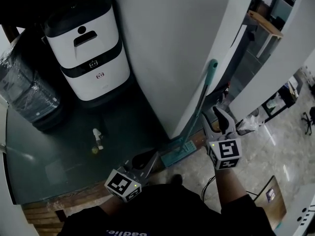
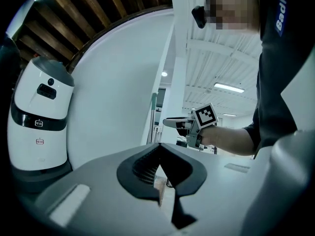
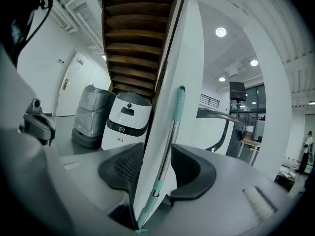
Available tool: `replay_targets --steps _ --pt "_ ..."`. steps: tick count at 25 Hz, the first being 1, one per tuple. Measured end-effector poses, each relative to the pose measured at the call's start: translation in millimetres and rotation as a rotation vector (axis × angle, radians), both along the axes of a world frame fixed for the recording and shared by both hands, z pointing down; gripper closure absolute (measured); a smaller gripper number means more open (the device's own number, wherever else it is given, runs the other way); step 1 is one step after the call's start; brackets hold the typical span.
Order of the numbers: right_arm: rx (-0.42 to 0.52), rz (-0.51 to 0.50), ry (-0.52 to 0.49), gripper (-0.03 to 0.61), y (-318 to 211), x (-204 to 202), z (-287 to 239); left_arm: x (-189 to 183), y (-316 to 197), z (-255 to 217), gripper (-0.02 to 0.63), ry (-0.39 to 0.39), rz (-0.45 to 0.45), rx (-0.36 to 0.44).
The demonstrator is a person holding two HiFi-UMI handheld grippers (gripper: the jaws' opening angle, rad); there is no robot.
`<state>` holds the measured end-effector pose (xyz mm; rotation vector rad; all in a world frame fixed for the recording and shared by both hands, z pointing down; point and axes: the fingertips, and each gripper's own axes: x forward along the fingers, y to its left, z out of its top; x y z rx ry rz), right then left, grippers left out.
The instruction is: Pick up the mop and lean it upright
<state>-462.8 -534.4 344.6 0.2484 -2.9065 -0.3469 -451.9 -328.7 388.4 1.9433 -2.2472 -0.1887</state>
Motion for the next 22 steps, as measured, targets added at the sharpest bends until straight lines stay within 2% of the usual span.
replay_targets --steps 12,22 --pt "-0.048 0.136 -0.073 0.510 50.9 58.2 13.0 20.4 49.8 21.8 0.594 0.039 0.118 0.013" --pt "-0.088 0.216 -0.101 0.572 61.9 118.9 16.4 55.1 44.4 23.1 0.594 0.048 0.227 0.023"
